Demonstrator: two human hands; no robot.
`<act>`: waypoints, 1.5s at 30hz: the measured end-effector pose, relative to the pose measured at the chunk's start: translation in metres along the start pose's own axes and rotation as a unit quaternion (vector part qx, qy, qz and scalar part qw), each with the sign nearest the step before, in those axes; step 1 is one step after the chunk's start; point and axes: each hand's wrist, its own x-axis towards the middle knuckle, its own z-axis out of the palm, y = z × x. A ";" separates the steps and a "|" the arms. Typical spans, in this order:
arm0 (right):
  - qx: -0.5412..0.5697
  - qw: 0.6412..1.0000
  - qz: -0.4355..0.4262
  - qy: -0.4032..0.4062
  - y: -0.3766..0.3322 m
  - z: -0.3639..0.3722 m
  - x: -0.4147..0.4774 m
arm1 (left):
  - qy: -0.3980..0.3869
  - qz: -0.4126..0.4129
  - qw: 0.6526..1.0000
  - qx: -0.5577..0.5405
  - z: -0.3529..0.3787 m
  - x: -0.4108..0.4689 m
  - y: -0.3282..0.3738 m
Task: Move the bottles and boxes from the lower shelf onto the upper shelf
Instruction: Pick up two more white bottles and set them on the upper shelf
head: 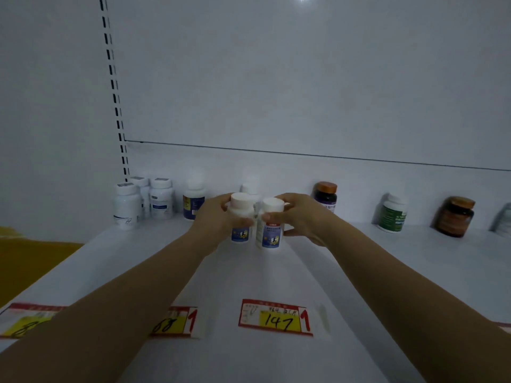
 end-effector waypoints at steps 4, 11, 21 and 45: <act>-0.055 0.996 0.029 0.062 -0.006 0.006 0.016 | -0.032 0.017 0.999 0.007 0.002 0.012 -0.003; -0.157 0.977 0.021 0.139 -0.009 0.010 0.034 | -0.036 0.049 0.997 0.053 0.007 0.021 -0.007; -0.184 0.971 0.007 0.153 -0.001 0.010 0.060 | -0.038 0.046 0.996 0.066 0.012 0.028 -0.011; -0.292 0.948 -0.040 0.124 0.014 -0.008 0.040 | 0.035 -0.073 0.953 0.294 0.038 0.024 0.001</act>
